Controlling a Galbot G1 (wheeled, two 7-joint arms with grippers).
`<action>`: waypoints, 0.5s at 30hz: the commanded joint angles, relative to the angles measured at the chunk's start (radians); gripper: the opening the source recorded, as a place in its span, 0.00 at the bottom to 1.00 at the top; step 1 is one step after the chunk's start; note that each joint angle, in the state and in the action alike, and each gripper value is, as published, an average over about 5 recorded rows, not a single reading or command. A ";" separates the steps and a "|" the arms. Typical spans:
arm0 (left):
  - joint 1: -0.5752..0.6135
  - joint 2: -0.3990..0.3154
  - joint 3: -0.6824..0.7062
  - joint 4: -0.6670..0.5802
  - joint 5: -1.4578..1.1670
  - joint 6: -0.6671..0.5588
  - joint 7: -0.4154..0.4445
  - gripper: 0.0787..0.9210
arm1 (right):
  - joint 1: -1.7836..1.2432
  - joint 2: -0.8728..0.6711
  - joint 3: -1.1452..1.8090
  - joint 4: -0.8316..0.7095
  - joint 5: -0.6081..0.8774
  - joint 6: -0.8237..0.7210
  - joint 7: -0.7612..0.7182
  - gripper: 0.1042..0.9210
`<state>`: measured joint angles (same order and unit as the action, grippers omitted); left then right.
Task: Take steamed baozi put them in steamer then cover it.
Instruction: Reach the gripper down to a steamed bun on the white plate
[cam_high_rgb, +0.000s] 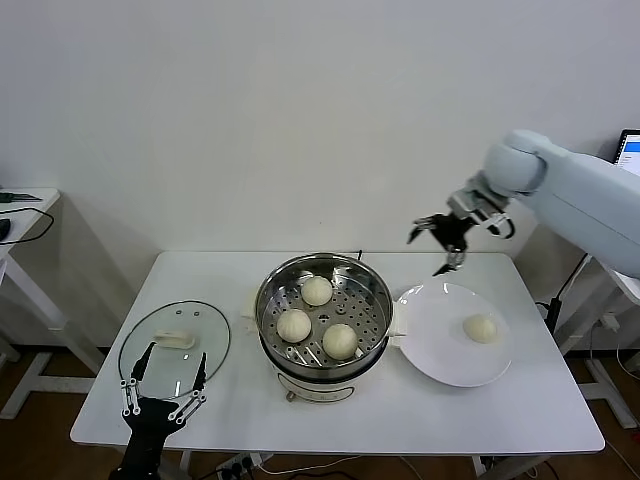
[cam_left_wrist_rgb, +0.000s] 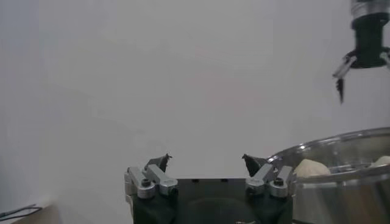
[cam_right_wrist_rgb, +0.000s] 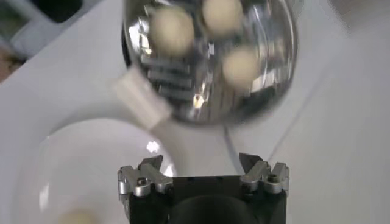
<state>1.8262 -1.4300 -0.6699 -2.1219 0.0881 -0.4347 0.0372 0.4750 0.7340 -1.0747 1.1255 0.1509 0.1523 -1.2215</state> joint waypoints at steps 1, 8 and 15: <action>0.001 -0.002 -0.002 -0.006 0.002 0.003 0.001 0.88 | -0.187 -0.073 0.061 -0.222 -0.075 -0.084 -0.001 0.88; -0.002 -0.008 0.004 0.004 0.009 0.005 -0.002 0.88 | -0.338 -0.068 0.149 -0.223 -0.181 -0.074 0.030 0.88; -0.006 -0.016 0.008 0.008 0.006 0.000 -0.009 0.88 | -0.381 0.001 0.191 -0.285 -0.250 -0.078 0.054 0.88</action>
<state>1.8195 -1.4451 -0.6630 -2.1139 0.0950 -0.4336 0.0308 0.2020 0.7138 -0.9432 0.9249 -0.0156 0.0928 -1.1871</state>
